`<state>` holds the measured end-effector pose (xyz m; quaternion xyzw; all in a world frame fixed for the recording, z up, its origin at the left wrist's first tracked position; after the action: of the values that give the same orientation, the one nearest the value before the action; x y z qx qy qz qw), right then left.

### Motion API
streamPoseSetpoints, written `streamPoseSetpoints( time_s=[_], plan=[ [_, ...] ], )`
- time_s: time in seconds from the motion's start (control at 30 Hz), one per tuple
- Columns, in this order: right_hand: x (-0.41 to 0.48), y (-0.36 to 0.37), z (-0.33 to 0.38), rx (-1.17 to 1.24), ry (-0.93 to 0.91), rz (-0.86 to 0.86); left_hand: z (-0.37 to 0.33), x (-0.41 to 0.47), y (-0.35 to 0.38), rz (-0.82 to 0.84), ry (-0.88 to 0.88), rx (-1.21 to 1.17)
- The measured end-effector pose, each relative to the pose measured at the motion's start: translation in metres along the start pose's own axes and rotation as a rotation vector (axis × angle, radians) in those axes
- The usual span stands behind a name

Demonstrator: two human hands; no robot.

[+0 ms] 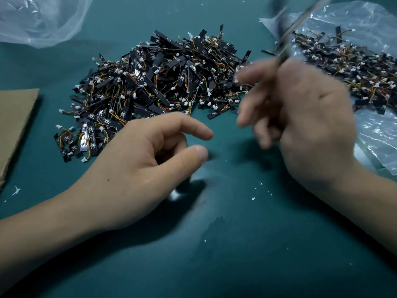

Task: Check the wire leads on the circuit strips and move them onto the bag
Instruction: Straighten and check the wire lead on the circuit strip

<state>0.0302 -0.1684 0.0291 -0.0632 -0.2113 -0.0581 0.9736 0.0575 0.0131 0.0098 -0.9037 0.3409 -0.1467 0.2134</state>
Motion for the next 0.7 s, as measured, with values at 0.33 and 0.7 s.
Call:
streamPoseSetpoints(
  time_s=[0.33, 0.7],
  plan=[
    [-0.002, 0.016, -0.020, -0.897, 0.115, 0.096, -0.004, -0.002, 0.007, 0.049, 0.056, 0.238],
    [-0.004, 0.010, -0.015, -1.424, 0.280, 0.152, -0.007, -0.003, 0.006, 0.055, 0.057, 0.259]
  ],
)
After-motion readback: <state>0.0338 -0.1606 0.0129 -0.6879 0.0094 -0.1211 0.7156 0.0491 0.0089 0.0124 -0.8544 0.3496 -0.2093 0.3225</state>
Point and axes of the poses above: each hand's wrist, its own x-axis towards the middle knuckle, its own y-axis out of the palm, z = x × y, the point moved 7 cm from there along x, towards the middle knuckle, and after that the axes turned 4 degrees about x, right-handed, at the moved point
